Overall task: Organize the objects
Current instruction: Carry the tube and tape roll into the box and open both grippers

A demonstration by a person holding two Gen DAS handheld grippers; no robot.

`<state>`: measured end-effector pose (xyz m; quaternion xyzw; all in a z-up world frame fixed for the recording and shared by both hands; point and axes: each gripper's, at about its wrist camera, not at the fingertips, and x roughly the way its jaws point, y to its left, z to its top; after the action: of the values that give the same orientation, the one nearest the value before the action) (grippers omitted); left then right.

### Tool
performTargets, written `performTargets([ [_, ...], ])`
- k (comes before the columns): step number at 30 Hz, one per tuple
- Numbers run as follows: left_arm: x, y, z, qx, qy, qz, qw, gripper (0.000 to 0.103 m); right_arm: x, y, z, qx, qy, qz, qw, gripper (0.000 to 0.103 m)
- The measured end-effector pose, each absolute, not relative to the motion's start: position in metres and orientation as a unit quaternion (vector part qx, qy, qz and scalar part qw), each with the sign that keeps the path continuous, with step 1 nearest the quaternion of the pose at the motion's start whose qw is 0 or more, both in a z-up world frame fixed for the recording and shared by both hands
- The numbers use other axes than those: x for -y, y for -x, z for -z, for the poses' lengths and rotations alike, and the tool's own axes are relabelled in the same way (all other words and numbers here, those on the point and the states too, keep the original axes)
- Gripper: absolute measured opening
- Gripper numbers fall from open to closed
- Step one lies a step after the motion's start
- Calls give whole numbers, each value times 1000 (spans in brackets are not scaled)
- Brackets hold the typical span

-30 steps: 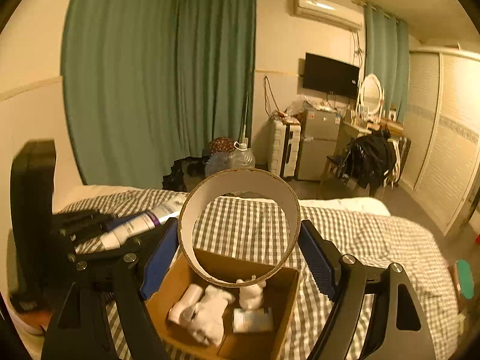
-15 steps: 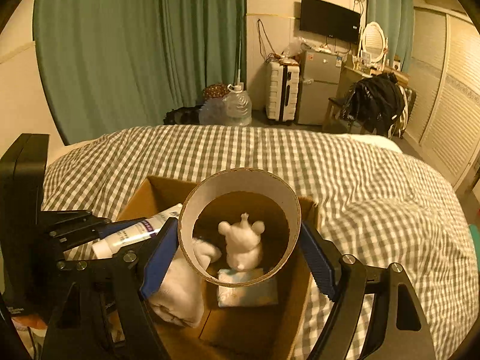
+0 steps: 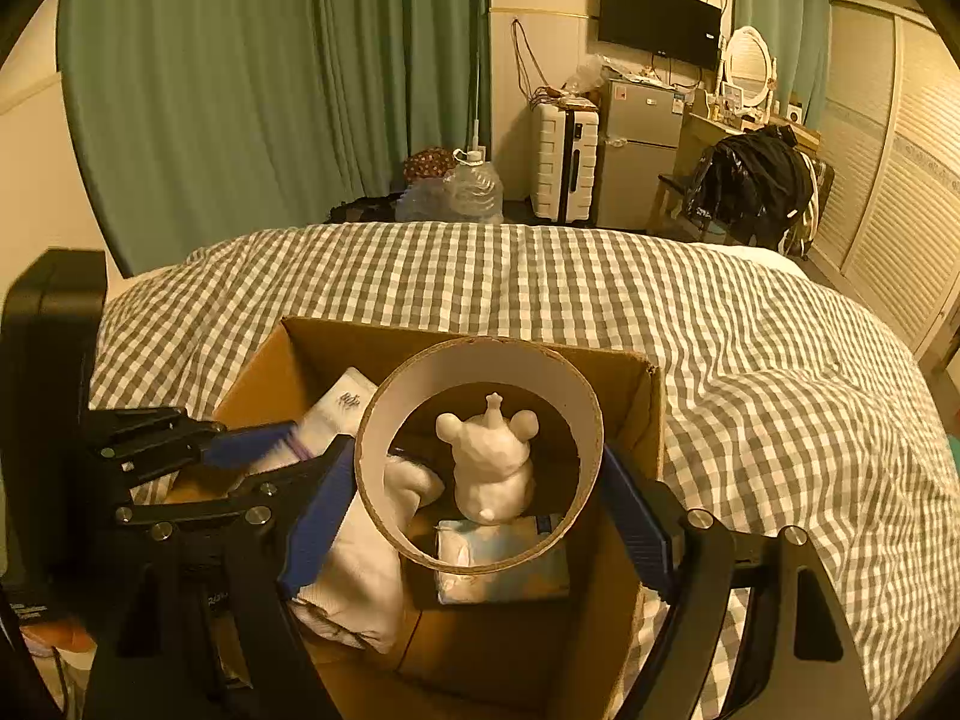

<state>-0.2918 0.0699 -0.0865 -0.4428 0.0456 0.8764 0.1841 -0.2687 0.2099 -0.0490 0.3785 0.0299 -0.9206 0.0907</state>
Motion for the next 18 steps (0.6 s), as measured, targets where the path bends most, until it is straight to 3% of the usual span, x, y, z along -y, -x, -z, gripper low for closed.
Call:
performTargets([
  [1,-70,290,86,-44,442,-876,187,40,-211,268,48,-26,-377,921,92,80],
  [2,-71,289,86,-42,440,-877,189,56,-213,269,49,-19,-376,922,93,83],
  [4,-72,288,81,-38,429,-883,190,70,-217,269,49,-11,-372,924,89,88],
  [18,-28,232,-4,8,340,-927,158,98,-219,207,-27,-9,-269,959,83,93],
])
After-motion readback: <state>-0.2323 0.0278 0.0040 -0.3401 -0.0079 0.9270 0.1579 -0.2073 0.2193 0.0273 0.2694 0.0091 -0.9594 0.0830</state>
